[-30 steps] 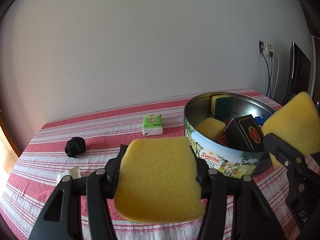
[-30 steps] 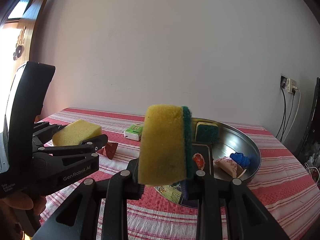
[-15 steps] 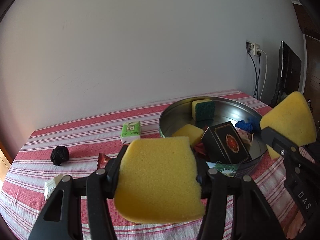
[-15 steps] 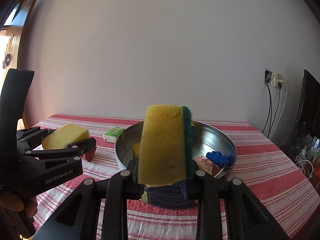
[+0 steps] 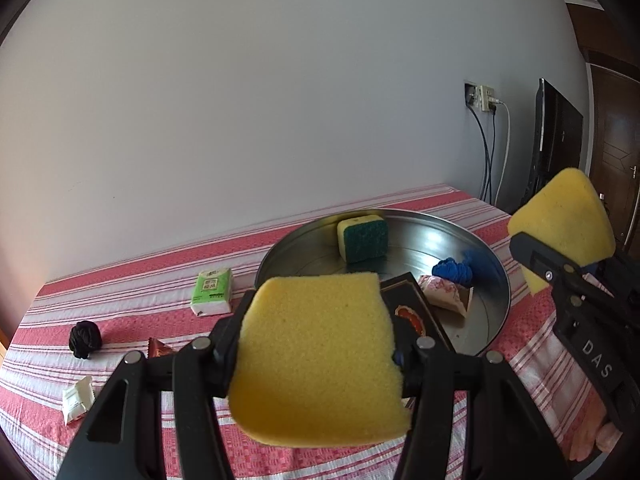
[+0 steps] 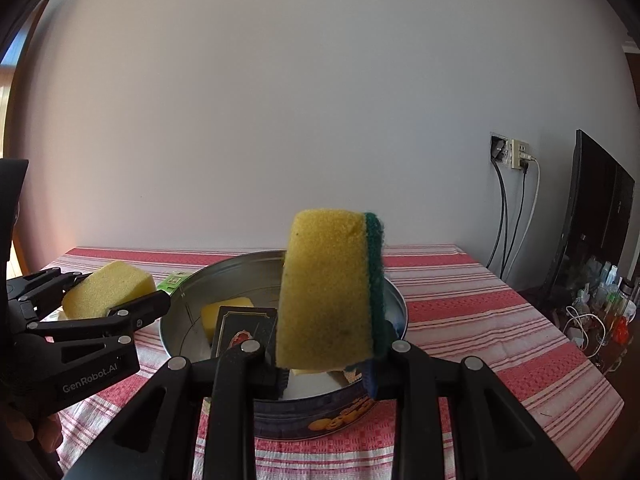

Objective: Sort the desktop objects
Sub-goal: 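Carry the yellow sponge in left tool while right tool carries the scrub sponge over the tin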

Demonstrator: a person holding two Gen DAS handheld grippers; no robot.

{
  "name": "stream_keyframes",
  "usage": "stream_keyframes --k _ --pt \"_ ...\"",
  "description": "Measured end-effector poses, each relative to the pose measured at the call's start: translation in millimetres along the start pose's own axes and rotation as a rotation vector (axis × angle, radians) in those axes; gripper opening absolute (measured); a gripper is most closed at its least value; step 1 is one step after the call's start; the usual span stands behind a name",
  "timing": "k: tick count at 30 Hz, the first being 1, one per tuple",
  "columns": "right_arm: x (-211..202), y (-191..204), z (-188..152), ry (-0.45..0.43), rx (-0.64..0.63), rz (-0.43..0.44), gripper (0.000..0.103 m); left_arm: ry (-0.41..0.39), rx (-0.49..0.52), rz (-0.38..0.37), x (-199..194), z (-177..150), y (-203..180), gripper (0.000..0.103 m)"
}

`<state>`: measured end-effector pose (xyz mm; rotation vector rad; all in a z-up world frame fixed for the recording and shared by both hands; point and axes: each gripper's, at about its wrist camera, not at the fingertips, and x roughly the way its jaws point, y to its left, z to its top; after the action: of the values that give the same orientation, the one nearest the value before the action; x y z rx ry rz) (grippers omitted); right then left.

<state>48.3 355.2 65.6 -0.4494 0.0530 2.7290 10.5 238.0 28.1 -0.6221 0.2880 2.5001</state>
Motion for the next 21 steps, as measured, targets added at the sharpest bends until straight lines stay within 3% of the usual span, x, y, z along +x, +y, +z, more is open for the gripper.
stream_keyframes --k 21 --pt "38 -30 25 0.001 -0.037 -0.073 0.030 0.043 0.015 -0.028 46 28 -35 0.055"
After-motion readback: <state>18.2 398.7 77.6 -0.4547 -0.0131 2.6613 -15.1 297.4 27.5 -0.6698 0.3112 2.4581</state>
